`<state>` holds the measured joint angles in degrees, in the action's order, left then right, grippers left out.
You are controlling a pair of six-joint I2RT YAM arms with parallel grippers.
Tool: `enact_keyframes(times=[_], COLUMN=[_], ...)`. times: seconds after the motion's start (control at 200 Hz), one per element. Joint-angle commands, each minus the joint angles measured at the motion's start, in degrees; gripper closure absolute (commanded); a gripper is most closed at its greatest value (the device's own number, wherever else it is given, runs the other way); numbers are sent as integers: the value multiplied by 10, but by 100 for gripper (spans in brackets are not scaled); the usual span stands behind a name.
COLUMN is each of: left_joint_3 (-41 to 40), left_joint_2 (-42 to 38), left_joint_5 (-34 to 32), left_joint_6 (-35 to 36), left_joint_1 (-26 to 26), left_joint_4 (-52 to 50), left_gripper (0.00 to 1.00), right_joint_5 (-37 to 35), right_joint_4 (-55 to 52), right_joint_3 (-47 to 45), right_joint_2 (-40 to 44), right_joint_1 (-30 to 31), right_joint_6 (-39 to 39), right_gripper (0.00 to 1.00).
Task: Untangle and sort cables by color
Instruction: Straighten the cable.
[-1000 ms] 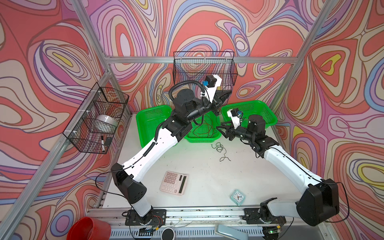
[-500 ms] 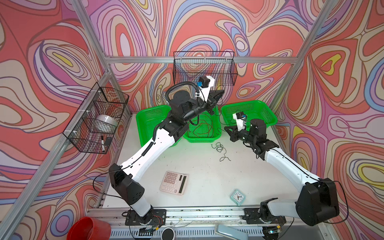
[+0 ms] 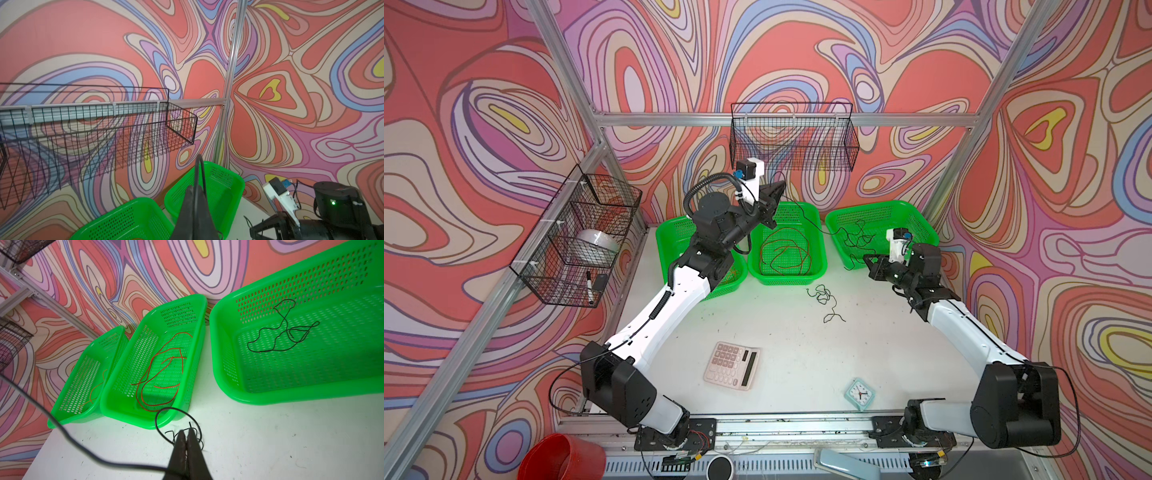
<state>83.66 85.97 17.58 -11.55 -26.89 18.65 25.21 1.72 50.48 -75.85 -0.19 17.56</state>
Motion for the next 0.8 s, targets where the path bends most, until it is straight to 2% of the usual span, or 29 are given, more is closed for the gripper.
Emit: enact_keyframes(times=[0.0,0.16,0.29,0.381,0.461,0.661,0.796], left_joint_3=[-44,-87,-95,-97,-104,-113,-122], left_joint_2=[-10,-4,31,62,81,109,115], left_joint_5=[-5,3,71,112,121,113,110], left_joint_6=[-49,-48,-90,-133,-154,-131,-121], left_joint_1=[30,43,44,42,34,5,-3], left_joint_4=[32,6,-10,-6,12,11,4], left_gripper=[100,100,100,89,79,47,36], right_joint_5=[-23,-25,-24,-19,-9,-30,-48], right_joint_4=[-4,16,48,76,89,138,213], right_joint_3=[12,26,66,104,142,194,208], right_joint_2=[10,0,-36,-68,-93,-138,-180], right_joint_1=[-19,-37,-39,-41,-44,-60,-66], right_joint_6=[52,84,97,114,119,125,135], right_gripper=[100,100,100,100,100,100,100])
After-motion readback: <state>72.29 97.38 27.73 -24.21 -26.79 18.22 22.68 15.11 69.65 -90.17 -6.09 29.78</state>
